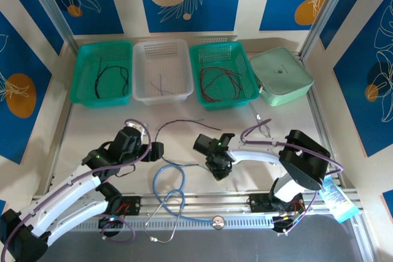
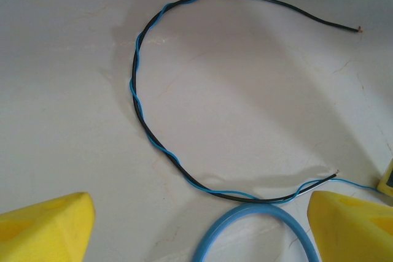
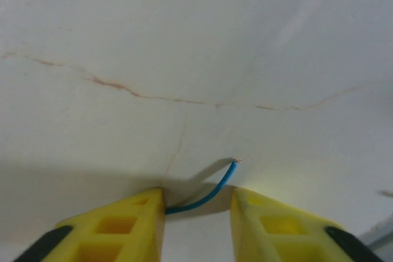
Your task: Untangle the cables
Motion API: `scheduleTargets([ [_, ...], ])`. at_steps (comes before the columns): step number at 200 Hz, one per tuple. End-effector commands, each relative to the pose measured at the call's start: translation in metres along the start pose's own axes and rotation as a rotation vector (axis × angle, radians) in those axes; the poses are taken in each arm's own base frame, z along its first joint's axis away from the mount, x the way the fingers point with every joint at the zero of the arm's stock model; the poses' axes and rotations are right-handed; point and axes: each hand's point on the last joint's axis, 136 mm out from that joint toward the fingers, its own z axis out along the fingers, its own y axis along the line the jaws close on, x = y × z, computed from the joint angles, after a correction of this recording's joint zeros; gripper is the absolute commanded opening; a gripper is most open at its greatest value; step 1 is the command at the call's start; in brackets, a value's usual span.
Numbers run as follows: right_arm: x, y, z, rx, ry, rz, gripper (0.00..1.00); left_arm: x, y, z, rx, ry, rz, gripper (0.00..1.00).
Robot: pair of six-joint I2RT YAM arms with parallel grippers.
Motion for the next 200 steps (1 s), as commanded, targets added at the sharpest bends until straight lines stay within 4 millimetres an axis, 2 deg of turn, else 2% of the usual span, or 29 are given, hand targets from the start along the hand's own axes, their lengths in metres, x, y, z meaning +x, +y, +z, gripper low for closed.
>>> scheduleTargets([
  [1, -0.003, -0.005, 0.022, 0.062, -0.023, 0.521, 0.20, -0.012, -0.005, -0.010, -0.007, -0.022, 0.047, 0.89],
  [22, -0.002, 0.000, 0.029, 0.065, -0.013, 0.528, 0.07, -0.015, -0.005, -0.014, -0.017, -0.021, 0.069, 0.89],
  [52, -0.005, 0.010, 0.025, 0.043, -0.027, 0.510, 0.00, -0.015, -0.004, -0.017, -0.025, -0.012, 0.079, 0.89],
  [91, -0.016, 0.022, 0.004, -0.075, -0.066, 0.478, 0.00, -0.017, -0.010, -0.020, 0.001, -0.015, 0.073, 0.89],
  [107, -0.023, 0.032, -0.012, -0.165, -0.089, 0.443, 0.00, -0.020, -0.015, -0.021, 0.021, -0.015, 0.079, 0.89],
  [137, -0.037, 0.051, -0.055, -0.320, -0.156, 0.285, 0.00, -0.025, -0.028, -0.019, 0.070, -0.007, 0.080, 0.87],
  [179, -0.049, 0.053, -0.105, -0.472, -0.263, 0.096, 0.00, -0.034, -0.050, -0.016, 0.136, 0.006, 0.104, 0.87],
  [200, -0.053, 0.066, -0.131, -0.604, -0.299, -0.012, 0.00, -0.045, -0.065, -0.019, 0.193, -0.013, 0.148, 0.86],
])
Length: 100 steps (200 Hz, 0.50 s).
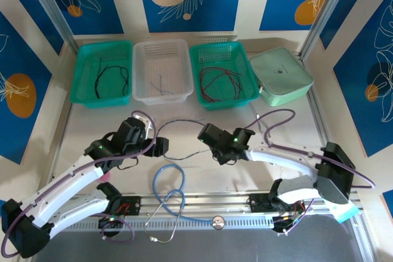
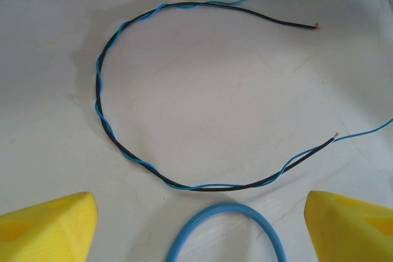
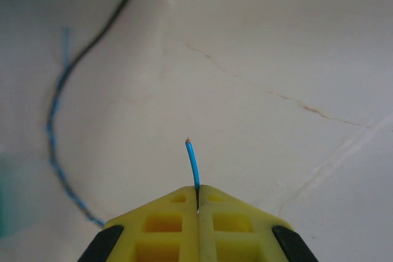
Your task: Untangle the cables
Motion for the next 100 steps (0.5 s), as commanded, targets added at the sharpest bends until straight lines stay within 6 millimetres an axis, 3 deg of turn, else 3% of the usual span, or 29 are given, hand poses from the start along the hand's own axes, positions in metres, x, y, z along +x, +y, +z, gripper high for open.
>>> scheduleTargets([
  [1, -0.025, 0.020, -0.019, -0.143, -0.111, -0.060, 0.00, -0.025, -0.032, -0.011, 0.120, -0.057, 0.077, 0.86],
  [47, -0.037, 0.082, -0.061, -0.499, -0.142, -0.326, 0.00, -0.052, -0.083, -0.023, 0.336, -0.093, 0.194, 0.82],
  [76, -0.040, 0.107, -0.077, -0.692, -0.085, -0.364, 0.00, -0.066, -0.101, -0.025, 0.412, -0.133, 0.218, 0.78],
  [100, -0.035, 0.122, -0.090, -0.743, -0.028, -0.396, 0.00, -0.079, -0.115, -0.025, 0.462, -0.153, 0.235, 0.75],
])
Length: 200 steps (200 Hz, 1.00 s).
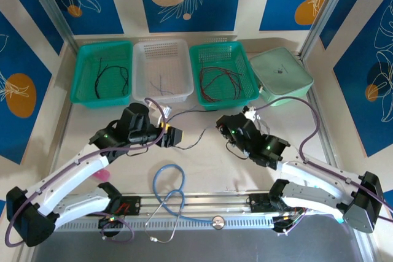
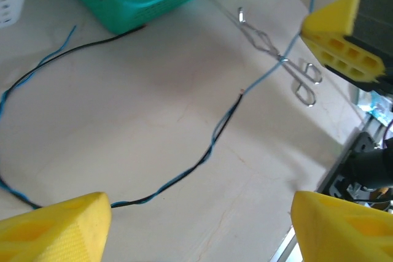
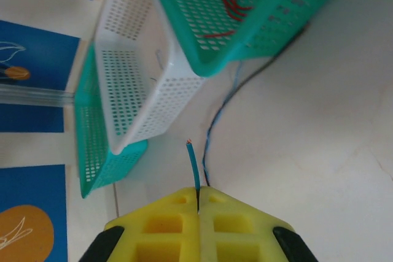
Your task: Untangle the cables
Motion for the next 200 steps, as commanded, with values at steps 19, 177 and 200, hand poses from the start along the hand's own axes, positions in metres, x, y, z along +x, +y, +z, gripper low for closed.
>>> scheduleTargets([
  [19, 0.006, 0.065, -0.007, -0.233, 0.097, -0.086, 0.00, -0.042, -0.039, 0.003, 0.152, -0.078, 0.092, 0.72],
  [177, 0.027, 0.139, -0.023, -0.456, 0.250, -0.196, 0.00, -0.080, -0.050, 0.025, 0.178, -0.091, 0.107, 0.14],
  [200, 0.023, 0.143, -0.028, -0.480, 0.230, -0.255, 0.20, -0.084, -0.048, 0.022, 0.159, -0.110, 0.086, 0.00],
])
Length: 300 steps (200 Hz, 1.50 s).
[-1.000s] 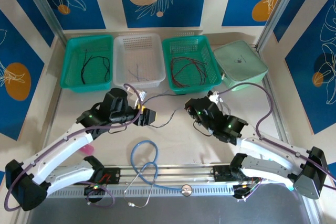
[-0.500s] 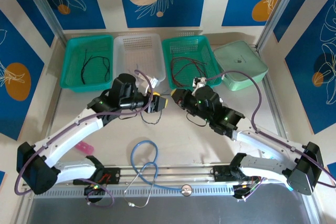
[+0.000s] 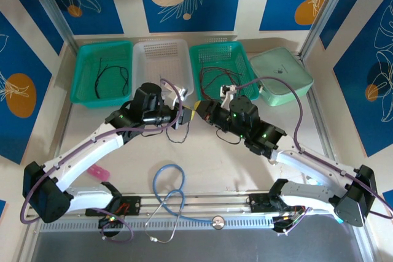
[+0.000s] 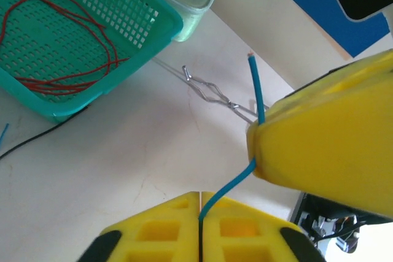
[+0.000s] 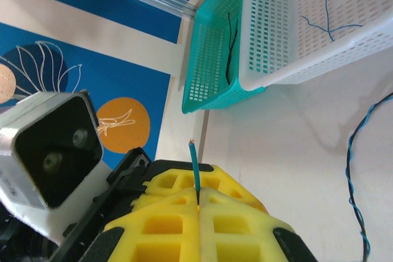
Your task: Untangle the cables
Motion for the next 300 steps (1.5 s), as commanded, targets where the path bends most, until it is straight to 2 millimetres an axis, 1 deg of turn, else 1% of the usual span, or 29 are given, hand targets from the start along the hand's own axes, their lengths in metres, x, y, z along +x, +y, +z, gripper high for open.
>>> scheduleTargets([
  [1, -0.011, 0.027, -0.008, -0.079, -0.020, -0.088, 0.22, -0.016, -0.009, -0.005, 0.007, -0.044, 0.009, 0.00],
  [9, -0.013, 0.028, -0.011, -0.081, -0.025, -0.116, 0.36, -0.018, -0.006, -0.006, -0.010, -0.055, -0.005, 0.00],
  [15, -0.016, 0.027, -0.014, -0.079, -0.033, -0.138, 0.43, -0.019, -0.005, -0.008, -0.021, -0.064, -0.011, 0.00],
  [20, -0.018, 0.027, -0.017, -0.078, -0.040, -0.157, 0.47, -0.020, -0.004, -0.009, -0.030, -0.069, -0.018, 0.00],
  [30, -0.023, 0.023, -0.023, -0.066, -0.053, -0.193, 0.51, -0.023, -0.003, -0.011, -0.038, -0.082, -0.028, 0.00],
  [46, -0.029, 0.021, -0.035, -0.068, -0.074, -0.273, 0.53, -0.028, -0.005, -0.015, -0.042, -0.097, -0.040, 0.00],
  [62, -0.033, 0.013, -0.046, -0.059, -0.107, -0.351, 0.53, -0.032, -0.008, -0.018, -0.036, -0.107, -0.051, 0.00],
  [79, -0.035, -0.004, -0.054, -0.030, -0.122, -0.384, 0.54, -0.034, -0.011, -0.020, -0.025, -0.111, -0.061, 0.00],
  [96, -0.031, -0.019, -0.057, -0.021, -0.110, -0.384, 0.54, -0.037, -0.013, -0.021, -0.017, -0.116, -0.068, 0.00],
  [116, -0.017, -0.032, -0.050, -0.038, -0.052, -0.370, 0.54, -0.039, -0.014, -0.022, -0.012, -0.119, -0.072, 0.00],
  [135, 0.001, -0.036, -0.039, -0.074, 0.035, -0.351, 0.56, -0.039, -0.014, -0.022, -0.011, -0.117, -0.073, 0.00],
  [160, 0.015, -0.041, -0.023, -0.088, 0.092, -0.330, 0.57, -0.039, -0.016, -0.023, -0.009, -0.116, -0.073, 0.00],
  [197, 0.029, -0.032, -0.006, -0.179, 0.162, -0.312, 0.56, -0.037, -0.016, -0.024, -0.009, -0.111, -0.075, 0.00],
  [216, 0.038, -0.030, 0.002, -0.191, 0.211, -0.310, 0.55, -0.037, -0.016, -0.024, -0.006, -0.110, -0.076, 0.00],
  [252, 0.039, -0.035, 0.009, -0.178, 0.208, -0.310, 0.52, -0.037, -0.017, -0.025, 0.000, -0.109, -0.078, 0.00],
  [267, 0.039, -0.034, 0.010, -0.182, 0.206, -0.310, 0.50, -0.037, -0.018, -0.025, 0.002, -0.108, -0.078, 0.00],
  [292, 0.042, -0.029, 0.014, -0.205, 0.232, -0.314, 0.49, -0.036, -0.018, -0.025, 0.003, -0.107, -0.078, 0.00],
  [300, 0.043, -0.030, 0.016, -0.201, 0.238, -0.312, 0.49, -0.037, -0.018, -0.025, 0.004, -0.109, -0.077, 0.00],
])
